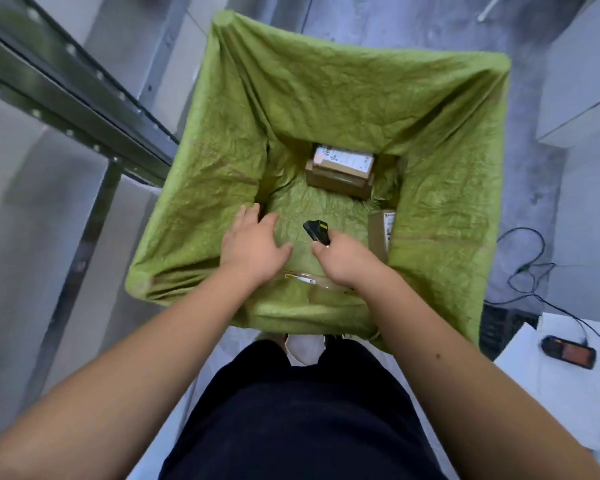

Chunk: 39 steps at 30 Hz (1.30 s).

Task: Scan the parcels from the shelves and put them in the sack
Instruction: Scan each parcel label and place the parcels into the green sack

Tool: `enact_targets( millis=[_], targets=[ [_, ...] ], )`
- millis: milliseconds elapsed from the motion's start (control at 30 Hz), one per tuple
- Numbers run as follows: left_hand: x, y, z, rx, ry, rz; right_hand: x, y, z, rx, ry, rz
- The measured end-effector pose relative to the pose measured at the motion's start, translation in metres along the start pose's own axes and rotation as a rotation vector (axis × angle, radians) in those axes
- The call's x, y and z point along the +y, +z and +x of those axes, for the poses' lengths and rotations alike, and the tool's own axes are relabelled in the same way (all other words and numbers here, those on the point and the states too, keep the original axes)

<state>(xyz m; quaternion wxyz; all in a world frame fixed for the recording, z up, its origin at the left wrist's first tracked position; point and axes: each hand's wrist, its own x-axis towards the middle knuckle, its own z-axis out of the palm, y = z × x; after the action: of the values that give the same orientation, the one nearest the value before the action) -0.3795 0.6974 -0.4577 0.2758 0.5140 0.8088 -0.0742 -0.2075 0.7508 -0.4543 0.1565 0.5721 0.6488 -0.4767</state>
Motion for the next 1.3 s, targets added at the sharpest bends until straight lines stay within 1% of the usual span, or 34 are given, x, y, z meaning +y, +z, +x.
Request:
enact_targets(
  millis=[100, 167, 300, 467, 600, 800, 1067, 1167, 1300],
  targets=[
    [-0.002, -0.011, -0.054, 0.207, 0.006, 0.017, -0.004, 0.004, -0.020, 0.064, -0.109, -0.142],
    [-0.004, -0.016, -0.088, 0.294, -0.021, 0.031, -0.009, 0.006, -0.037, 0.111, -0.194, -0.249],
    [-0.017, -0.022, -0.144, 0.377, -0.137, 0.041, -0.027, 0.008, -0.075, 0.145, -0.358, -0.426],
    [-0.050, -0.021, -0.204, 0.505, -0.292, -0.039, -0.061, 0.030, -0.120, 0.170, -0.538, -0.606],
    [-0.085, -0.010, -0.254, 0.584, -0.422, -0.110, -0.091, 0.063, -0.158, 0.212, -0.710, -0.721],
    [-0.147, 0.008, -0.344, 0.712, -0.613, -0.129, -0.139, 0.128, -0.222, 0.253, -0.929, -0.904],
    [-0.229, 0.013, -0.483, 0.839, -0.748, -0.086, -0.204, 0.214, -0.331, 0.323, -1.152, -0.973],
    [-0.250, 0.008, -0.520, 0.887, -0.783, -0.094, -0.227, 0.233, -0.365, 0.363, -1.225, -0.959],
    [-0.273, -0.010, -0.559, 0.983, -0.779, -0.065, -0.258, 0.246, -0.406, 0.455, -1.323, -0.942]
  ],
)
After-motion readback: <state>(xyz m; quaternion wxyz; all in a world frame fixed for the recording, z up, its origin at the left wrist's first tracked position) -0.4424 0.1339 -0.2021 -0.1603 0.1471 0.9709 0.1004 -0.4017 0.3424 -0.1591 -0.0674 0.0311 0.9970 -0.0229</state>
